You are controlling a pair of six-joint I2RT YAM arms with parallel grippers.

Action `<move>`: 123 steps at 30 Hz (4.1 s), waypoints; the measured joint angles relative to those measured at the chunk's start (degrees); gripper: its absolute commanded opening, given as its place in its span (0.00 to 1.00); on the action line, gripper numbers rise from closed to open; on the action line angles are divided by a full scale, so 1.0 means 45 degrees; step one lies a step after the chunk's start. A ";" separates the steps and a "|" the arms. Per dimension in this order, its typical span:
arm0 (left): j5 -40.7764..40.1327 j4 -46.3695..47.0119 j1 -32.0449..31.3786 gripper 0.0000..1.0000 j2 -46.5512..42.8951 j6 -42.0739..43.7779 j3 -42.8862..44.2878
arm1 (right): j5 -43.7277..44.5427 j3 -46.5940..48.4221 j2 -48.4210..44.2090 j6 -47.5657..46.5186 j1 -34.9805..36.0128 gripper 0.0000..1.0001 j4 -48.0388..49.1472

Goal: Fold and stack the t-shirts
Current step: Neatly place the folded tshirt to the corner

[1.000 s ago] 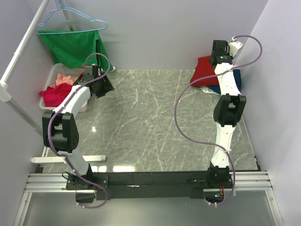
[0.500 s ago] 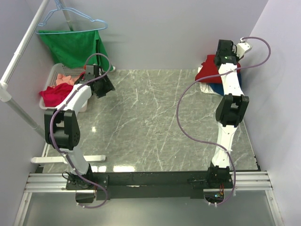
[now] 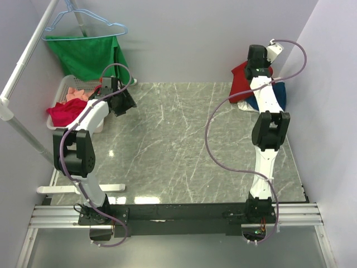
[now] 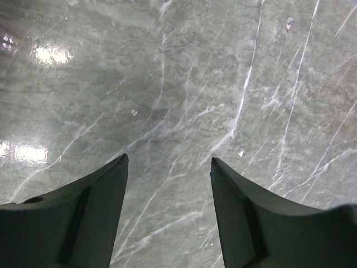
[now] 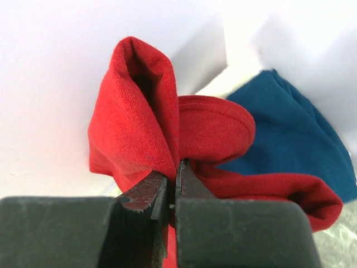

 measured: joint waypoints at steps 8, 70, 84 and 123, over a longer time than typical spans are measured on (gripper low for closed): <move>0.0019 0.0044 0.0000 0.66 0.0024 0.0005 0.0000 | -0.0214 -0.3968 -0.2302 0.1409 -0.0097 0.00 0.1797; 0.0223 -0.0262 -0.0505 0.66 0.0257 0.0117 0.0253 | 0.1739 -0.0738 0.1355 0.1423 -0.2642 0.76 -0.2050; 0.0199 -0.0121 -0.0593 0.66 -0.0510 0.0398 -0.0792 | 0.2861 -0.2569 -0.0092 -0.1166 0.1020 0.80 0.0063; -0.0792 -0.0121 -0.0617 0.66 -0.2059 0.0442 -0.2599 | -0.2725 0.1083 0.1797 0.0340 0.0461 0.68 -0.5693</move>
